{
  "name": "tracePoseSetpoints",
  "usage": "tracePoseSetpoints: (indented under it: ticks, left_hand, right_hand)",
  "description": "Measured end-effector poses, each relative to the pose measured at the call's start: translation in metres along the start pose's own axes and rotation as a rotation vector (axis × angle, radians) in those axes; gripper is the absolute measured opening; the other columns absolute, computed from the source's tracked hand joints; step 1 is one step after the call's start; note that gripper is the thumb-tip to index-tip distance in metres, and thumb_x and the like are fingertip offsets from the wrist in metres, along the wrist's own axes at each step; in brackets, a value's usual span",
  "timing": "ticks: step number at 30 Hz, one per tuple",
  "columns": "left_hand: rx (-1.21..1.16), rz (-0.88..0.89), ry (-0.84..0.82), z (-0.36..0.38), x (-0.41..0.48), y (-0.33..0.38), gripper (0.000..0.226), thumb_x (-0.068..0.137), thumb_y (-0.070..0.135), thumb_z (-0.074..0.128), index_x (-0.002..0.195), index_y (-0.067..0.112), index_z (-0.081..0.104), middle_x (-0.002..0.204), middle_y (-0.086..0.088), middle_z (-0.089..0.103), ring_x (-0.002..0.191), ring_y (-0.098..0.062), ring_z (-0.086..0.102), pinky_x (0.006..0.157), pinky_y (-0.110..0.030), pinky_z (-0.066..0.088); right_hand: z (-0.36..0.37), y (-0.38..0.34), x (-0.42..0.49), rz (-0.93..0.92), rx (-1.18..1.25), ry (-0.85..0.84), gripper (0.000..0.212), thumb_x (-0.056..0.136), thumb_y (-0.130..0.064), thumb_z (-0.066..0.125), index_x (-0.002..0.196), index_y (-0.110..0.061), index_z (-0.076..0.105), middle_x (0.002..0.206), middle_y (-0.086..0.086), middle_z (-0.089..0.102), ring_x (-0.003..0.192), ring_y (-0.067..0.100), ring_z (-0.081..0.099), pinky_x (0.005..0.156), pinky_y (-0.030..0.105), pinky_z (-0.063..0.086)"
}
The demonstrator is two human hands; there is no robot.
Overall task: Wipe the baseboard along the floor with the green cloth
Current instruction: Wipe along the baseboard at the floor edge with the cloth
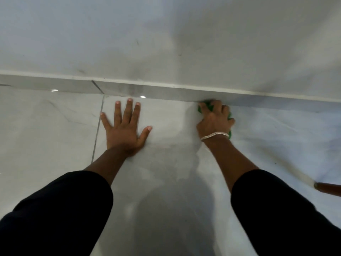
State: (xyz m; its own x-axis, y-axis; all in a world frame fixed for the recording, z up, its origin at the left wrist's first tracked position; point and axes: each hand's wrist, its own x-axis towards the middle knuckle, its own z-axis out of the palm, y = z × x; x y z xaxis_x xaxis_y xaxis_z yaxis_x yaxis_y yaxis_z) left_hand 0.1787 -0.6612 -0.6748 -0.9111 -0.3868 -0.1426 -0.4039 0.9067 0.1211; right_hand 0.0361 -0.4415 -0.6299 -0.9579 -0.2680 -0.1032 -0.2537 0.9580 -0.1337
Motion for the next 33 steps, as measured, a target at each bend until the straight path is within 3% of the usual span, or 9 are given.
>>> tracePoseSetpoints:
  ticks: [5, 10, 15, 17, 20, 22, 25, 28, 33]
  left_hand:
    - [0.019, -0.006, 0.002, 0.004, 0.002, 0.001, 0.084, 0.09, 0.072, 0.014, 0.158, 0.026, -0.004, 0.169, -0.001, -0.005, 0.154, -0.033, -0.008, 0.113, -0.075, 0.003]
    - [0.029, -0.006, -0.014, 0.004, 0.002, -0.001, 0.086, 0.088, 0.074, 0.009, 0.158, 0.026, -0.004, 0.169, -0.001, -0.006, 0.154, -0.032, -0.009, 0.114, -0.074, 0.001]
    - [0.015, -0.01, -0.017, 0.001, 0.002, -0.001, 0.086, 0.087, 0.074, 0.01, 0.158, 0.027, -0.003, 0.169, 0.0, -0.005, 0.154, -0.031, -0.009, 0.114, -0.073, 0.001]
    - [0.008, 0.0, 0.0, 0.002, 0.002, -0.001, 0.085, 0.088, 0.073, 0.012, 0.158, 0.027, -0.002, 0.169, 0.0, -0.004, 0.154, -0.031, -0.008, 0.114, -0.074, 0.002]
    - [0.016, 0.007, 0.004, 0.005, 0.003, -0.001, 0.085, 0.089, 0.073, 0.014, 0.158, 0.026, 0.0, 0.169, -0.001, -0.002, 0.155, -0.032, -0.005, 0.113, -0.075, 0.004]
    - [0.025, 0.007, 0.003, 0.005, 0.003, -0.001, 0.085, 0.089, 0.073, 0.015, 0.158, 0.026, 0.0, 0.169, -0.001, -0.002, 0.155, -0.033, -0.004, 0.113, -0.075, 0.005]
    - [0.032, 0.013, -0.004, 0.004, 0.003, -0.001, 0.085, 0.089, 0.074, 0.013, 0.158, 0.026, 0.0, 0.169, -0.002, -0.003, 0.154, -0.033, -0.006, 0.114, -0.074, 0.003]
    - [0.024, 0.008, -0.006, 0.002, 0.002, -0.001, 0.087, 0.087, 0.075, 0.008, 0.158, 0.026, 0.0, 0.169, -0.002, -0.003, 0.154, -0.033, -0.007, 0.114, -0.073, -0.001]
    - [0.037, 0.005, -0.036, 0.001, 0.003, -0.001, 0.089, 0.084, 0.074, 0.0, 0.158, 0.026, 0.0, 0.169, -0.003, -0.004, 0.154, -0.033, -0.01, 0.113, -0.075, 0.0]
  right_hand:
    - [0.004, -0.026, -0.006, 0.228, 0.032, 0.001, 0.056, 0.071, -0.01, 0.053, 0.126, -0.019, 0.052, 0.13, 0.019, 0.041, 0.117, 0.043, 0.038, 0.09, 0.056, 0.038]
    - [0.017, -0.112, -0.017, 0.013, 0.094, -0.035, 0.052, 0.07, -0.016, 0.061, 0.122, -0.019, 0.056, 0.135, 0.018, 0.04, 0.118, 0.041, 0.038, 0.091, 0.052, 0.038]
    - [0.004, -0.069, -0.007, -0.177, 0.238, -0.039, 0.051, 0.08, -0.012, 0.056, 0.13, -0.025, 0.056, 0.136, 0.008, 0.049, 0.125, 0.033, 0.04, 0.094, 0.048, 0.045]
    - [-0.001, -0.044, -0.009, -0.024, 0.493, 0.146, 0.045, 0.083, -0.008, 0.056, 0.127, -0.018, 0.058, 0.13, 0.012, 0.056, 0.119, 0.031, 0.048, 0.094, 0.043, 0.047]
    - [-0.004, -0.028, -0.02, 0.446, 0.903, 0.545, 0.036, 0.084, -0.004, 0.059, 0.119, -0.006, 0.06, 0.118, 0.02, 0.058, 0.109, 0.03, 0.054, 0.095, 0.037, 0.045]
    - [-0.007, -0.031, -0.011, 0.724, 1.083, 0.625, 0.034, 0.085, -0.009, 0.06, 0.119, -0.007, 0.057, 0.117, 0.02, 0.057, 0.107, 0.032, 0.056, 0.093, 0.039, 0.047]
    - [-0.012, -0.058, 0.017, 0.903, 1.311, 0.518, 0.03, 0.086, -0.016, 0.06, 0.115, -0.012, 0.052, 0.114, 0.02, 0.061, 0.096, 0.035, 0.062, 0.087, 0.043, 0.053]
    - [-0.016, -0.108, 0.024, 1.026, 1.466, 0.36, 0.027, 0.083, -0.015, 0.062, 0.106, -0.016, 0.049, 0.108, 0.017, 0.063, 0.085, 0.032, 0.061, 0.077, 0.036, 0.05]
    - [-0.015, -0.163, 0.011, 1.08, 1.661, 0.167, 0.026, 0.078, -0.008, 0.064, 0.086, -0.027, 0.047, 0.094, 0.007, 0.062, 0.077, 0.028, 0.063, 0.077, 0.038, 0.058]
